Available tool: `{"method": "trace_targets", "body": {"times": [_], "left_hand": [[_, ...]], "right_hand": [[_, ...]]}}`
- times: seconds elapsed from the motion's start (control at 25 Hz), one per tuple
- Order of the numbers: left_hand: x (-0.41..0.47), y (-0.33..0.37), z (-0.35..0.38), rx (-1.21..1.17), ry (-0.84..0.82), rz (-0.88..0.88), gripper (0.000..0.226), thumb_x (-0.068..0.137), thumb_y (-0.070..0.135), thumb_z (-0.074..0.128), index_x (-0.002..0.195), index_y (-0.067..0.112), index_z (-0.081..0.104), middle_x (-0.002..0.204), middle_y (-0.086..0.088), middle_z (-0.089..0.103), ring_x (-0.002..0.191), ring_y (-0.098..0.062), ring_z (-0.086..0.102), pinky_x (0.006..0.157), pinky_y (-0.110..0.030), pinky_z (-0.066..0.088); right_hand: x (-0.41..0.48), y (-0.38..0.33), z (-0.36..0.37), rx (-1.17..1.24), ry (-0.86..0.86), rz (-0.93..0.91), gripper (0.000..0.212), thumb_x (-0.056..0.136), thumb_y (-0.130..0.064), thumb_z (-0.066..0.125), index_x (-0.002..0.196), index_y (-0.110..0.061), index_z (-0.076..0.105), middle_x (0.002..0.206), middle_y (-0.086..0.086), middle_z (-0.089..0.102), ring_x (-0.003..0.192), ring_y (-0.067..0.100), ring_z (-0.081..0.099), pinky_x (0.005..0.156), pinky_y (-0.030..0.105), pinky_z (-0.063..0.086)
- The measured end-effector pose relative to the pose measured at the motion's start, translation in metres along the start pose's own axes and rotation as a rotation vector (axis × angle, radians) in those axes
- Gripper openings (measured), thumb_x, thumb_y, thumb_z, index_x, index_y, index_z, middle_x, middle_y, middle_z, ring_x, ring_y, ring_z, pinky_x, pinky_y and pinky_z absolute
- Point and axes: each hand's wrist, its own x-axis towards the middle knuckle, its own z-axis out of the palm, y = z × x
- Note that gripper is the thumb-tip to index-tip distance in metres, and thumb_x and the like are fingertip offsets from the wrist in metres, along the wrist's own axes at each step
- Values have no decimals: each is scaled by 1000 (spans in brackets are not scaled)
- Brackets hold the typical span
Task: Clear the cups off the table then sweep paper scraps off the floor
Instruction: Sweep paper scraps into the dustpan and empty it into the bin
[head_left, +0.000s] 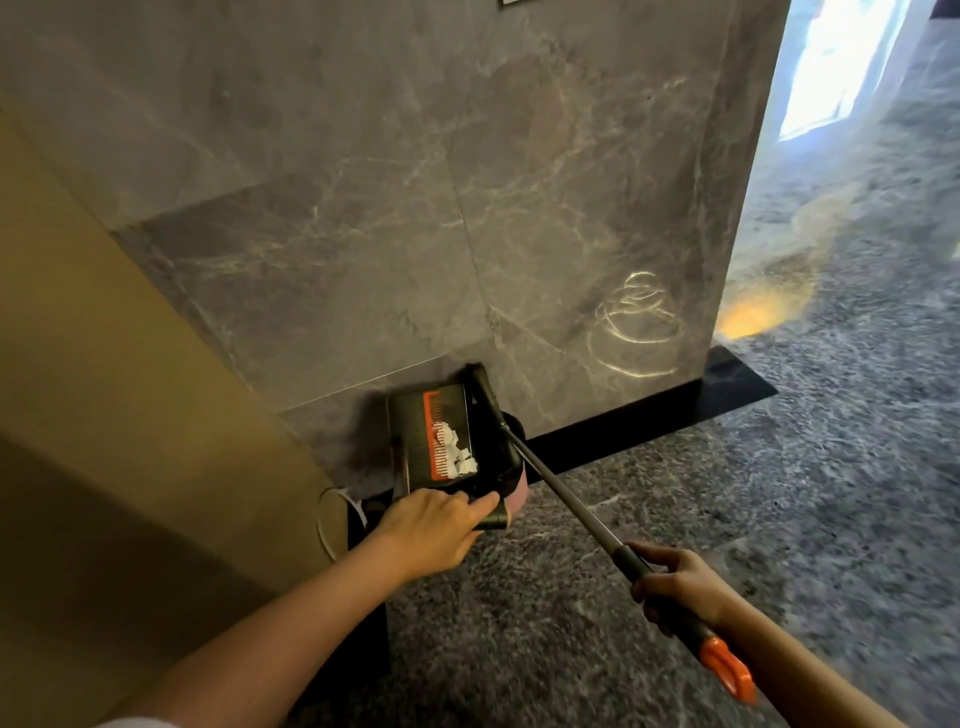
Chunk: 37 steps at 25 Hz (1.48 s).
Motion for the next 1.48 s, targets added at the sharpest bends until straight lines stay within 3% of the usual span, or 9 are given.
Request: {"method": "trace_targets", "body": {"times": [0.28,0.36,0.48,0.64,0.84,1.0,1.12,1.28,1.48], "left_hand": [[-1,11,5,40,-87,95,52,99,32,40,146,19,23,116,-15,58,95,-34,60,65,-35,34],[1,5,4,71,-64,92,52,99,33,39,147,19,22,115,-15,58,94,-34,60,64,-36,35],[-4,11,11,96,-171,190,53,100,31,36,148,19,18,118,-18,57,95,-37,59,68,-40,41],[-1,-4,9,38,-148,61,54,99,36,37,149,24,20,122,-11,56,102,-33,58,77,-42,44],[-4,-11,19,235,-205,259,54,99,25,34,150,20,15,121,-16,55,95,-37,60,64,-41,37],[-1,-16,19,195,-148,212,55,99,31,35,149,22,16,121,-12,56,95,-35,61,64,-39,39],[3,-19,14,34,-41,-14,56,98,43,37,149,29,20,118,-4,59,97,-28,62,71,-37,45],[1,-13,10,90,-87,120,54,99,37,35,149,26,18,118,-7,57,96,-29,60,70,-38,43],[-8,-27,8,73,-19,47,55,100,40,33,150,26,17,119,-3,57,97,-26,61,71,-36,45]], "right_hand": [[10,4,-3,51,-11,25,58,77,15,60,128,-13,53,55,8,63,40,21,55,35,23,43],[12,3,-5,70,-1,20,56,77,15,59,126,-12,53,53,7,63,39,20,56,35,23,43],[15,4,-5,100,3,22,55,78,15,58,126,-11,53,54,9,62,39,19,55,34,22,43],[16,6,-8,143,15,33,54,80,17,53,128,-7,51,60,15,57,37,19,54,33,22,42],[18,3,-9,91,9,21,54,80,17,52,129,-7,51,60,14,56,36,18,54,34,22,43],[19,3,-10,64,23,21,57,79,16,53,131,-7,49,62,14,58,38,18,55,35,22,42],[18,4,-9,1,18,6,61,78,14,55,134,-9,48,66,13,59,40,19,55,37,22,43],[22,5,-5,-41,6,3,64,79,13,54,138,-10,45,65,12,59,40,18,55,37,22,43],[21,8,-7,-81,7,-9,66,78,10,57,138,-14,45,71,12,62,44,18,57,40,23,44]]}}
